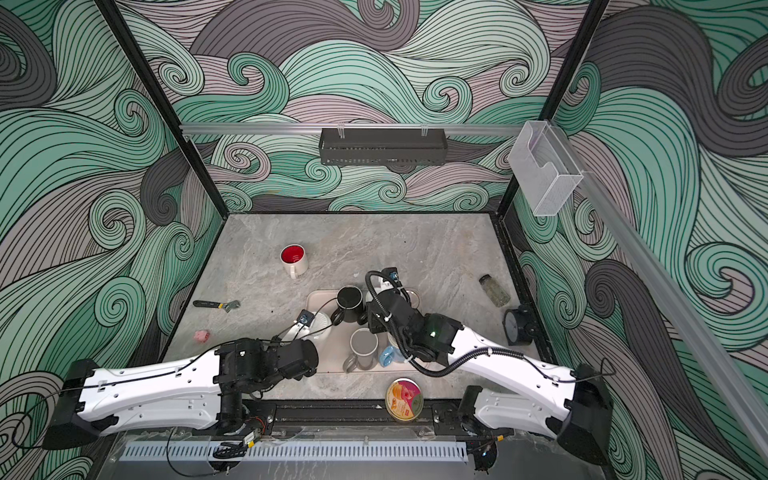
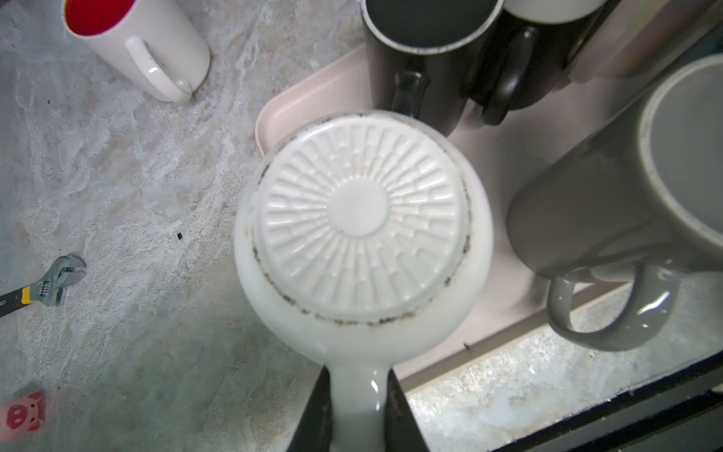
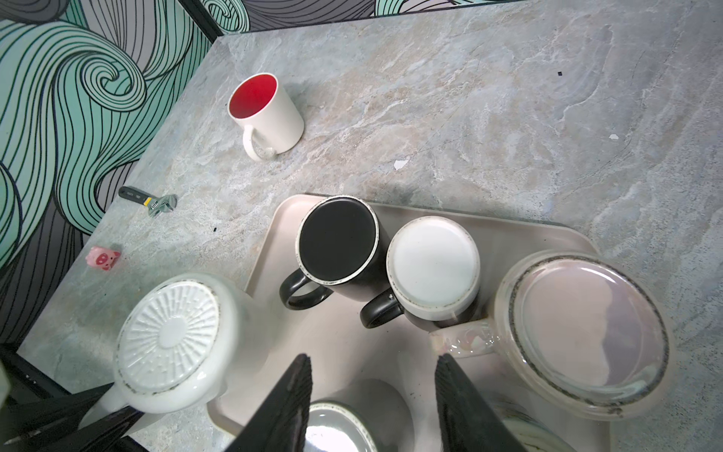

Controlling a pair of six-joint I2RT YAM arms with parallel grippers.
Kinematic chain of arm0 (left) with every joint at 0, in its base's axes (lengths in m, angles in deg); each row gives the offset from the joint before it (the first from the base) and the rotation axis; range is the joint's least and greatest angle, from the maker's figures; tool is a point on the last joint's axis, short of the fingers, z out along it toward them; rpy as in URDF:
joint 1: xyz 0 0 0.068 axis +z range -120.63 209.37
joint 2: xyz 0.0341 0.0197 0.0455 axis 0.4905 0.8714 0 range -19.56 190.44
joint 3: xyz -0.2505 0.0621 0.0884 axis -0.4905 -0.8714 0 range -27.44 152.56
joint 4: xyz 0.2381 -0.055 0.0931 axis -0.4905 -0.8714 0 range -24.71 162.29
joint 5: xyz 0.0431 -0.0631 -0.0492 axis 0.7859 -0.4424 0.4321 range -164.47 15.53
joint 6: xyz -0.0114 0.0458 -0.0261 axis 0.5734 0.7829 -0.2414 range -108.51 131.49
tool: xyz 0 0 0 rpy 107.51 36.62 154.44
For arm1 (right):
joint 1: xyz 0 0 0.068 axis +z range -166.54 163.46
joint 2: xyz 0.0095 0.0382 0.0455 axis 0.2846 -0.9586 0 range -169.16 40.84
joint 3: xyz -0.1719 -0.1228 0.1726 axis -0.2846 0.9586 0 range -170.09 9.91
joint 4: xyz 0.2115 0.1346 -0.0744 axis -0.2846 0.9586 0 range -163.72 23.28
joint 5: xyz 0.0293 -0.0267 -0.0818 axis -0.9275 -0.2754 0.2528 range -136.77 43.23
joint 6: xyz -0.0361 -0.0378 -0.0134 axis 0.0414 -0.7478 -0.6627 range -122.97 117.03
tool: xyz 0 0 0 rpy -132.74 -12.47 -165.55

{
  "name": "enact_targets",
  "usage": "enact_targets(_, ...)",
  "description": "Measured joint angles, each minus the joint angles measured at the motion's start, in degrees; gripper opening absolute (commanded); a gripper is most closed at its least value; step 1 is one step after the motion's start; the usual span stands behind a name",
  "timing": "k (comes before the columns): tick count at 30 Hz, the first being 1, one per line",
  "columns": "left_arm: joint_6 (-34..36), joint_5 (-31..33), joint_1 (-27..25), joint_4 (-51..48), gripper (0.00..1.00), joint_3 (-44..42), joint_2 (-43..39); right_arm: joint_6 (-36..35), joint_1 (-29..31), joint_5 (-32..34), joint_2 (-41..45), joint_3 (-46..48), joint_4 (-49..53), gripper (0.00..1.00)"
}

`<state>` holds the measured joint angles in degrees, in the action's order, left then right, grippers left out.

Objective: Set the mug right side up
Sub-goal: 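Lower the left gripper and grasp the upside-down white mug by its handle, then lift the white mug off the tray with the left gripper while the right gripper approaches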

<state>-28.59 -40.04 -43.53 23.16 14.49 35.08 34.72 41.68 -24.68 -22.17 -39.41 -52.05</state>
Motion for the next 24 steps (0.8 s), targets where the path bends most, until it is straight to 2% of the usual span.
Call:
enact_targets(7,3.48,2.86,0.17,5.49,0.0,0.0,-7.89,0.63,-0.72,-2.1,1.18,1.07,-2.97,0.51)
enact_targets(13,8.59,2.62,3.19,13.35,0.0,0.26,-9.9,0.83,-1.01,-5.29,2.27,3.19,-9.25,0.52)
enact_targets(16,10.58,-0.39,7.17,18.29,0.0,0.52,-10.88,1.62,-1.95,-8.35,3.52,5.05,-13.25,0.52)
enact_targets(24,9.14,-16.04,23.47,33.4,0.0,1.22,-13.73,5.11,-3.98,-17.77,8.28,12.11,-27.82,0.51)
